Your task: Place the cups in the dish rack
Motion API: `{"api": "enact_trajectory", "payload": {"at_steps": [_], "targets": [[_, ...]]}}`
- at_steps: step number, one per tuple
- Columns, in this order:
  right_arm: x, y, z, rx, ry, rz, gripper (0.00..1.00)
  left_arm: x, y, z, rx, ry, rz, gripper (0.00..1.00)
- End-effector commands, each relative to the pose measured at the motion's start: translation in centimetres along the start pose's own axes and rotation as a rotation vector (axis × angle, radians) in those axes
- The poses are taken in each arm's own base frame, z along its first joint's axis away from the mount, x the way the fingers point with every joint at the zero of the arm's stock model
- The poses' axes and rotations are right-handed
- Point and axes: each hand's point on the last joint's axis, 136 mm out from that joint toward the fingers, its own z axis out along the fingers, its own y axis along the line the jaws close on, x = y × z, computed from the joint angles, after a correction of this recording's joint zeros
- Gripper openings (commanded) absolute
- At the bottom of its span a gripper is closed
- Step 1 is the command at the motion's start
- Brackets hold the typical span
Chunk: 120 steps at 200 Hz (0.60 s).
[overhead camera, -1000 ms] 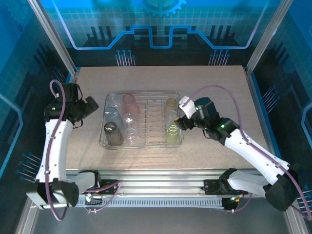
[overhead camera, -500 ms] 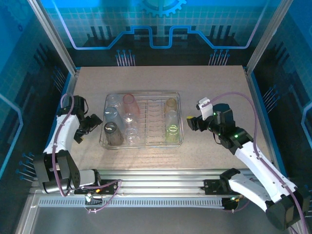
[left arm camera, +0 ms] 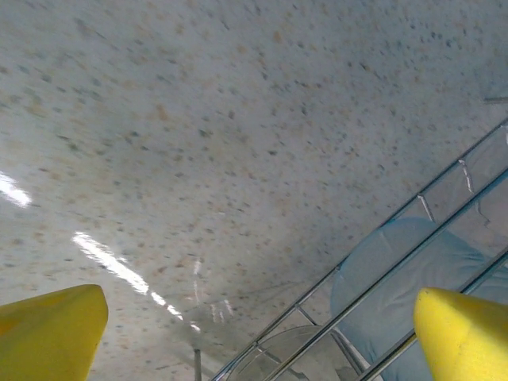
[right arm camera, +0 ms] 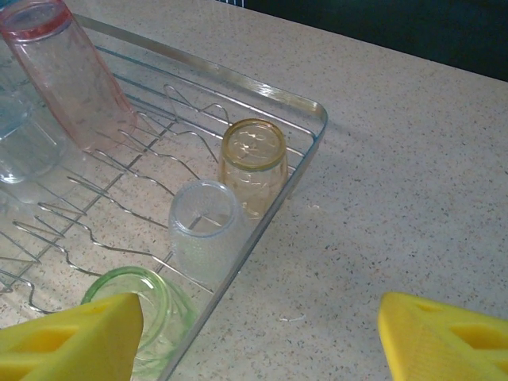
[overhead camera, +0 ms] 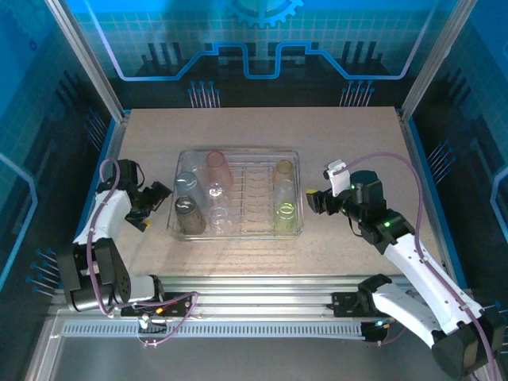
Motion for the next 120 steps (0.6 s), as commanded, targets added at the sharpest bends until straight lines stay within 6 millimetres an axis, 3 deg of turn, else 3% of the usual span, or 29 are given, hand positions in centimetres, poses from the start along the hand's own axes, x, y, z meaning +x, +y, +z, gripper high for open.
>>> {"api": "enact_trajectory", "payload": {"at_steps": [1, 81, 120], "targets": [[-0.5, -0.8, -0.5, 0.032, -0.034, 0.032, 0.79, 2.2, -1.2, 1.0, 0.087, 0.116, -0.021, 0.99], [-0.7, -4.9, -1.8, 0.169, -0.076, 0.141, 0.84, 1.6, -3.6, -0.3, 0.206, 0.068, -0.028, 0.99], [-0.5, -7.2, -2.1, 0.227, -0.095, 0.234, 0.93, -1.7, -3.9, -2.2, 0.142, -0.079, 0.053, 0.99]]}}
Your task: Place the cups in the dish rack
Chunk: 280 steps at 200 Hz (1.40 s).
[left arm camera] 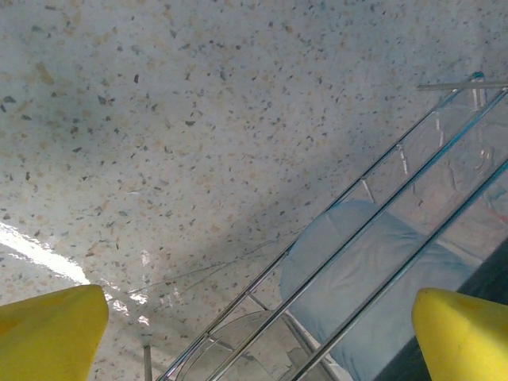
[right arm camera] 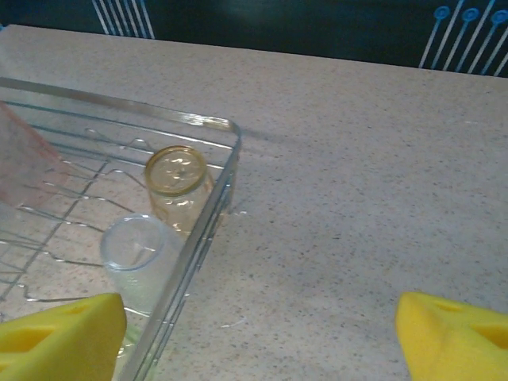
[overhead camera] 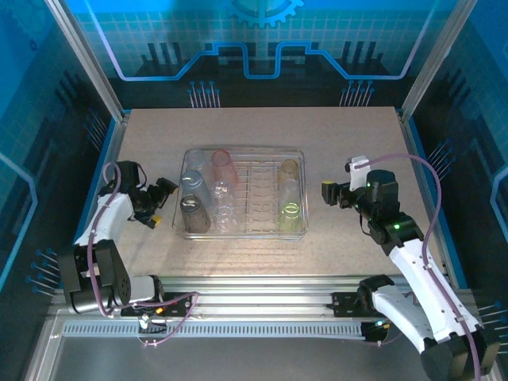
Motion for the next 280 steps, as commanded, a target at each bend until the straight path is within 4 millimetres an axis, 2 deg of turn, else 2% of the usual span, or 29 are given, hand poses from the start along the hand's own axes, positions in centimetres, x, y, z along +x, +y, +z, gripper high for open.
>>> {"api": "enact_trajectory", "payload": {"at_steps": [1, 43, 75, 90, 102, 122, 159, 181, 189, 210, 223, 235, 249, 280], "targets": [[-0.7, -1.5, 0.0, 0.041, -0.045, 0.076, 0.93, -2.4, -1.8, -2.1, 0.003, -0.113, 0.084, 0.99], [-0.4, -3.9, 0.6, 0.090, -0.073, 0.157, 1.00, -7.2, -4.6, -4.5, 0.088, -0.301, 0.189, 1.00], [0.5, -6.6, 1.7, 0.161, -0.134, 0.208, 1.00, -9.0, -6.6, -5.2, 0.242, -0.496, 0.386, 0.99], [1.2, -7.3, 2.5, 0.177, -0.171, 0.191, 1.00, -8.5, -7.1, -5.4, 0.330, -0.599, 0.515, 0.99], [1.5, -7.8, 3.1, 0.196, -0.223, 0.171, 1.00, -7.4, -7.7, -5.7, 0.407, -0.656, 0.645, 0.99], [2.5, -8.6, 3.9, 0.233, -0.263, 0.161, 1.00, -6.0, -7.8, -5.1, 0.451, -0.673, 0.804, 0.99], [5.3, -9.9, 6.8, 0.279, -0.164, 0.115, 1.00, -4.6, -8.9, -4.2, 0.558, -0.634, 0.883, 0.99], [6.4, -10.4, 8.4, 0.291, -0.177, 0.087, 1.00, -4.1, -7.9, -3.1, 0.528, -0.633, 0.917, 0.99], [6.1, -10.7, 8.8, 0.298, -0.183, 0.088, 1.00, -4.0, -7.5, -2.8, 0.498, -0.629, 0.936, 0.99], [5.5, -10.2, 10.3, 0.249, -0.180, 0.064, 1.00, -3.9, -7.0, -2.2, 0.455, -0.634, 0.950, 0.99], [5.8, -9.8, 11.5, 0.217, -0.197, 0.053, 1.00, -3.6, -7.1, -1.8, 0.456, -0.629, 0.960, 0.99], [6.1, -8.3, 12.4, 0.158, -0.165, -0.002, 1.00, -3.2, -7.3, -1.5, 0.462, -0.627, 0.975, 0.99], [6.8, -7.8, 13.3, 0.152, -0.156, -0.029, 1.00, -2.8, -7.5, -1.2, 0.479, -0.631, 0.994, 0.99], [6.9, -8.1, 13.4, 0.169, -0.161, -0.025, 1.00, -3.2, -7.5, -0.2, 0.489, -0.653, 0.977, 0.99]]}}
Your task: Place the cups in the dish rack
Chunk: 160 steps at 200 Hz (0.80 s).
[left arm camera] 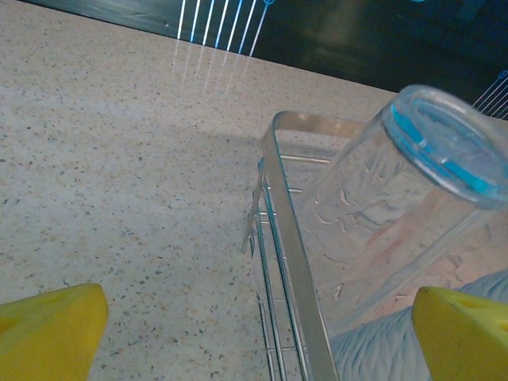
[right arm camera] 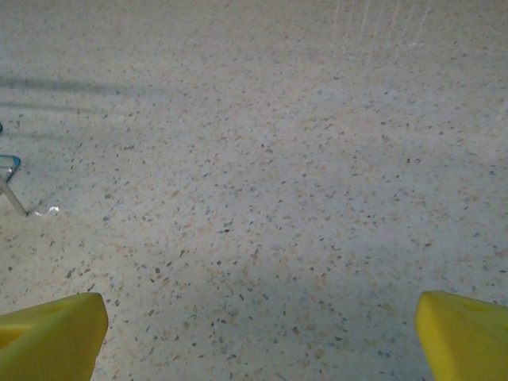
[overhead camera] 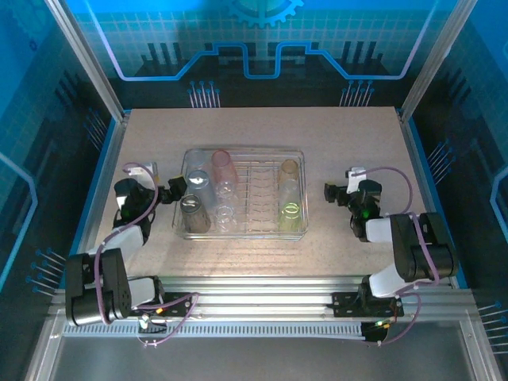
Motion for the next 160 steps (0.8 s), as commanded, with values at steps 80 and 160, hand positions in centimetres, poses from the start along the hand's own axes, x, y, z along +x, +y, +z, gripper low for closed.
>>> {"api": "enact_trajectory", "payload": {"at_steps": [80, 160], "targets": [[-3.1, 0.2, 0.1, 0.007, -0.115, -0.040, 1.00, 0.2, 1.4, 2.1, -0.024, -0.100, -0.008, 0.99], [-3.1, 0.2, 0.1, 0.008, -0.115, -0.040, 1.00, 0.3, 0.8, 2.6, -0.027, -0.083, 0.024, 0.99]]}}
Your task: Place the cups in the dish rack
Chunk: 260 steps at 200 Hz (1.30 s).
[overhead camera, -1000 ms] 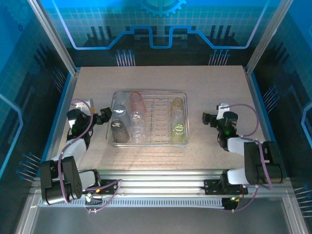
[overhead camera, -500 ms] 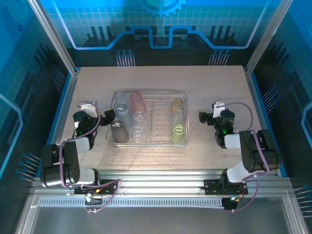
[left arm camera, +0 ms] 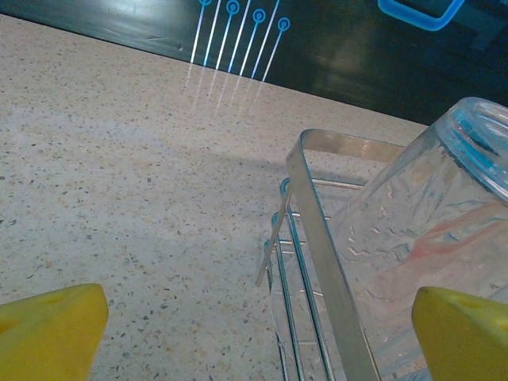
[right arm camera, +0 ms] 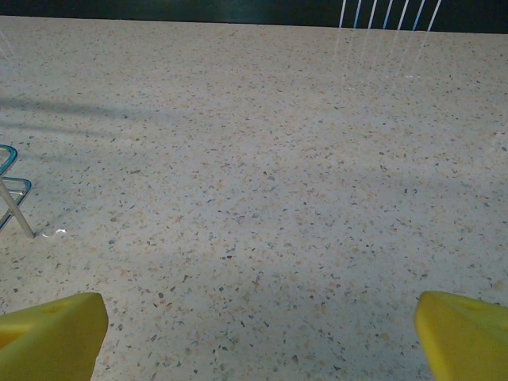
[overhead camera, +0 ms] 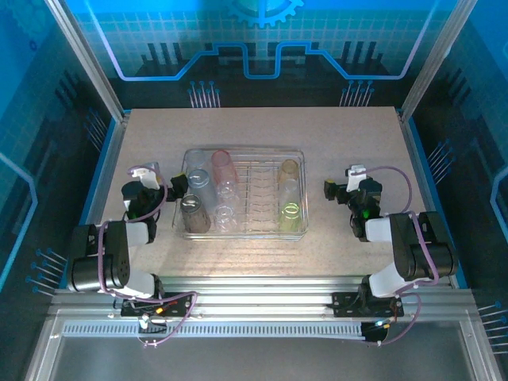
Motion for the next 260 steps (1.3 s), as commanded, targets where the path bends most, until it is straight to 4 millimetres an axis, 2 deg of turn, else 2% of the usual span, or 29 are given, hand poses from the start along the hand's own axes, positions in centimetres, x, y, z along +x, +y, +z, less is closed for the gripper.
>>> {"api": "enact_trajectory", "payload": {"at_steps": [1, 50, 74, 82, 97, 214, 229, 241, 260], "targets": [[-1.8, 0.1, 0.2, 0.010, -0.062, -0.025, 1.00, 0.1, -0.2, 0.5, -0.004, 0.010, 0.036, 0.99], [-1.8, 0.1, 0.2, 0.010, -0.062, -0.025, 1.00, 1.0, -1.6, 1.0, 0.006, 0.013, 0.125, 0.99], [-1.8, 0.1, 0.2, 0.010, -0.061, -0.025, 1.00, 1.9, -0.9, 1.0, -0.054, 0.002, 0.137, 0.99], [-1.8, 0.1, 0.2, 0.010, -0.060, -0.025, 1.00, 1.7, -0.8, 1.2, -0.056, -0.036, 0.141, 0.99], [-1.8, 0.1, 0.2, 0.010, -0.062, -0.027, 1.00, 2.0, -0.4, 1.4, -0.094, 0.006, 0.133, 0.99], [-1.8, 0.1, 0.3, 0.011, -0.058, -0.029, 1.00, 2.0, -0.1, 2.1, -0.168, 0.026, 0.161, 0.99], [-1.8, 0.4, 0.3, 0.002, -0.055, -0.038, 1.00, 2.0, -0.1, 2.2, -0.169, 0.028, 0.163, 1.00], [-1.8, 1.6, 0.6, -0.058, -0.038, -0.070, 1.00, 1.9, -0.1, 2.2, -0.173, 0.027, 0.165, 1.00], [-1.8, 1.6, 0.6, -0.066, -0.038, -0.065, 1.00, 1.9, 0.0, 2.3, -0.177, 0.031, 0.169, 0.99]]}}
